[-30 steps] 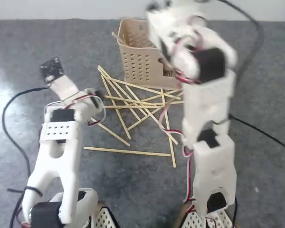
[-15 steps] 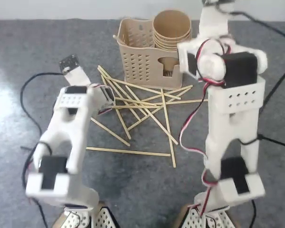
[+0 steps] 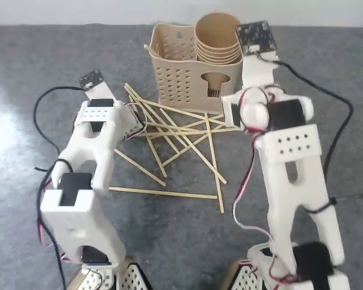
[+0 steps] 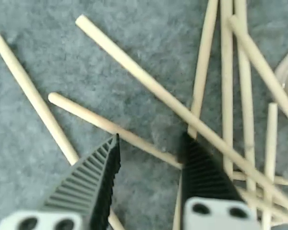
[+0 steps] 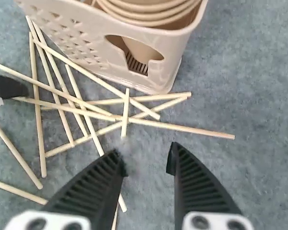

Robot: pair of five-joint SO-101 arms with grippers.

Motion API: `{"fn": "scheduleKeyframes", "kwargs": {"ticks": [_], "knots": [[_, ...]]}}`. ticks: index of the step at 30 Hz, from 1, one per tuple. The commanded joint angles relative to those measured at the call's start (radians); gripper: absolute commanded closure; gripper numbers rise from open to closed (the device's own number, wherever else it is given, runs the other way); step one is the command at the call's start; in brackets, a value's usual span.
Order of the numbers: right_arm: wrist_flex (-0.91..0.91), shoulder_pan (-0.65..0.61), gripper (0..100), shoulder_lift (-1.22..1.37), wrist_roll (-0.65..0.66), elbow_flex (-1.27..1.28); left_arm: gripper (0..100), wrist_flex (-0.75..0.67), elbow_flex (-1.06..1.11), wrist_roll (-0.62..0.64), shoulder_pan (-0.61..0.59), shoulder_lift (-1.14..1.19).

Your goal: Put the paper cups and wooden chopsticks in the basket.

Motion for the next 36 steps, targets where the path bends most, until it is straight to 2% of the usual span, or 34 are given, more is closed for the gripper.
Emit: {"fn": "scheduleKeyframes", "kwargs": {"ticks": [1, 5, 16, 23, 26, 29, 34, 36], "knots": [[-0.058, 0.012, 86.8, -0.105, 0.017, 0.034, 98, 0.025, -0.031, 0.009, 0.028, -0.005], [-0.058, 0.012, 86.6, -0.125, 0.018, 0.037, 97, 0.06, -0.005, -0.029, 0.089, -0.005], [-0.058, 0.008, 86.5, -0.122, 0.018, 0.038, 86, 0.15, -0.004, -0.101, 0.095, -0.015], [-0.059, 0.008, 86.6, -0.122, 0.018, 0.037, 83, 0.118, 0.027, -0.117, 0.097, -0.018], [-0.059, 0.008, 86.8, -0.122, 0.012, 0.038, 87, 0.103, 0.028, -0.117, 0.097, -0.011], [-0.059, 0.008, 86.8, -0.122, 0.011, 0.04, 100, 0.08, 0.03, -0.117, 0.097, -0.012], [-0.051, 0.008, 86.8, -0.122, 0.011, 0.057, 99, 0.118, 0.025, -0.13, 0.132, -0.029], [-0.058, 0.008, 86.8, -0.125, 0.009, 0.091, 99, 0.127, 0.035, -0.172, 0.15, -0.081]]}}
